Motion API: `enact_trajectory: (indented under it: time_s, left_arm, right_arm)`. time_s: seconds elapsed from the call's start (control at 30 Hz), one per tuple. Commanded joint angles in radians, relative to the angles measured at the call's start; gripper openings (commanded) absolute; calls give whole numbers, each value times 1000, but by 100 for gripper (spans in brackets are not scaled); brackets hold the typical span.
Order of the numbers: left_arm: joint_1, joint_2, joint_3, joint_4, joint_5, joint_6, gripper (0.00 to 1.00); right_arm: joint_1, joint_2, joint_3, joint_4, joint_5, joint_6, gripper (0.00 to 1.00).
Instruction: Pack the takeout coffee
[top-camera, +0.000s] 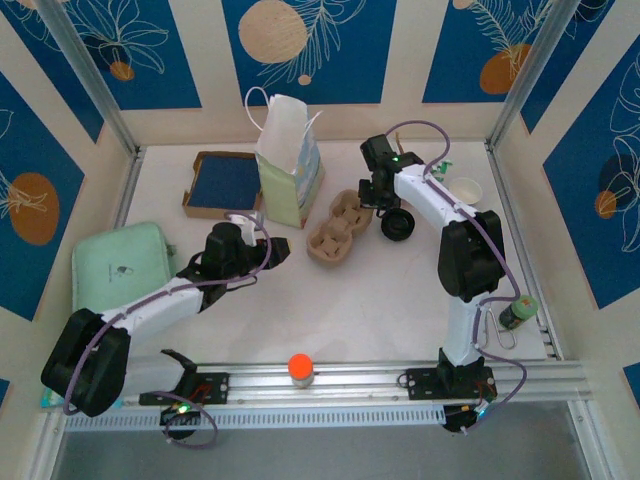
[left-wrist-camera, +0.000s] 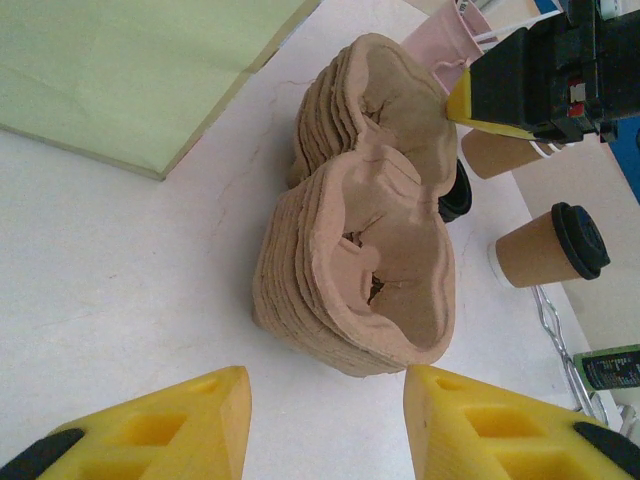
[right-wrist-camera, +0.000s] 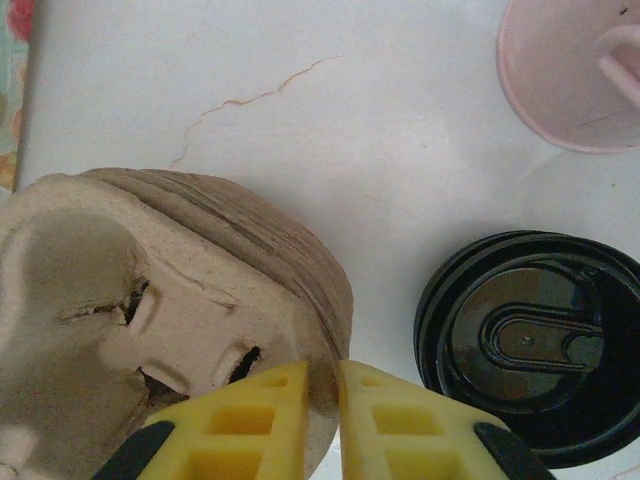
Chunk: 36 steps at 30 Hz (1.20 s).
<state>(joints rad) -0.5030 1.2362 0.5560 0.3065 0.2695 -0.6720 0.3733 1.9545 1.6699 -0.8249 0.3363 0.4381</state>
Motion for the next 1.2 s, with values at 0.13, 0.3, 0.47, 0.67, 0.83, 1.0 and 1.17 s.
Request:
enact_trajectory:
  time_s: [0.13, 0.3, 0.47, 0.67, 0.83, 1.0, 1.17]
  left_arm:
    - [18, -10, -15, 21, 22, 10, 45]
    - [20, -21, -18, 14, 20, 10, 45]
    - [21, -23, -18, 14, 20, 10, 45]
    - [21, -25, -18, 13, 20, 10, 45]
    - [23, -29, -21, 9, 19, 12, 45]
    - [23, -28, -23, 9, 19, 12, 45]
    - [24, -29, -21, 9, 19, 14, 45]
  right_arm:
    - [22, 2, 30, -22, 16, -7, 9]
    - [29, -15, 21, -18, 13, -2, 4]
    - [30, -40, 5, -7, 6, 0, 0]
    - [27, -45, 7, -8, 20, -5, 9]
    - [28, -31, 10, -13, 19, -16, 21]
    - [30, -14, 10, -12, 13, -19, 24]
    - [37, 1, 19, -13, 3, -22, 26]
